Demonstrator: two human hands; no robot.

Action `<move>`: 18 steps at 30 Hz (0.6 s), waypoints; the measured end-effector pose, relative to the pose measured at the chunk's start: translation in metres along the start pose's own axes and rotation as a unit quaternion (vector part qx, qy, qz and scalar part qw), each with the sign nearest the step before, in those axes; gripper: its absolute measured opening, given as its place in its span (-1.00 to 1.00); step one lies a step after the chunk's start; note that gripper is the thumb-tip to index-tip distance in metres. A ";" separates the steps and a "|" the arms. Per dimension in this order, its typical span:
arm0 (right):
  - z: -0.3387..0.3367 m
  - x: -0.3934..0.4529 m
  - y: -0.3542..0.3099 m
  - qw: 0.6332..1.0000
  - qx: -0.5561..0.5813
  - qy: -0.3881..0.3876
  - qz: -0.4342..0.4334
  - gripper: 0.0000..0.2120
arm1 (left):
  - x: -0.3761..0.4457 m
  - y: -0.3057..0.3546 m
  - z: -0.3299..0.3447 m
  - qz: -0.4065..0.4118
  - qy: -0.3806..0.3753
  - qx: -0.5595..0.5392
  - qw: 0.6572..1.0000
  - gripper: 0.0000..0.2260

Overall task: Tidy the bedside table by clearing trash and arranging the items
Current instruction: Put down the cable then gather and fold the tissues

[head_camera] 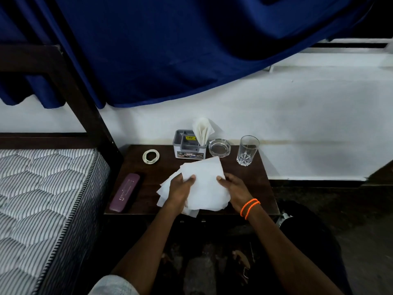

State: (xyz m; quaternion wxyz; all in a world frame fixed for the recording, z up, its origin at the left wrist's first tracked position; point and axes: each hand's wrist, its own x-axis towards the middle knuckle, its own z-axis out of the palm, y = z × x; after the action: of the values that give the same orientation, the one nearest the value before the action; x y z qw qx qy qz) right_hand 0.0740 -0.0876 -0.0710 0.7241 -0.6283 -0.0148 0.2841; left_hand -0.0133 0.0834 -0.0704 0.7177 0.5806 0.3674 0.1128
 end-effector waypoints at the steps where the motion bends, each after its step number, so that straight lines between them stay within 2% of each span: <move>1: 0.003 0.000 -0.003 1.000 -0.017 -0.007 -0.011 -0.75 | -0.001 0.002 -0.001 0.018 -0.011 -0.008 1.000 -0.86; 5: 0.013 0.001 -0.013 0.996 -0.055 -0.013 -0.074 -0.61 | -0.009 0.014 -0.003 0.118 -0.028 -0.010 0.993 -0.76; 10: 0.022 0.004 -0.016 0.985 -0.110 0.015 -0.128 -0.64 | -0.009 0.018 -0.005 0.188 -0.046 0.029 0.981 -0.76; 15: 0.021 0.012 -0.003 0.972 -0.194 0.011 -0.131 -0.57 | -0.003 0.011 -0.005 0.189 -0.046 0.103 0.976 -0.45; 18: 0.023 0.013 0.001 0.965 -0.229 0.025 -0.128 -0.67 | -0.001 0.009 -0.005 0.191 -0.043 0.127 0.972 -0.35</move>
State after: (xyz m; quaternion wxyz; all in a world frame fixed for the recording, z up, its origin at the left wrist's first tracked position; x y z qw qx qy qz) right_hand 0.0756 -0.0609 -0.0717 0.5910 -0.7773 -0.1418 0.1626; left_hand -0.0145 0.0890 -0.0623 0.6181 0.7309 0.2305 0.1749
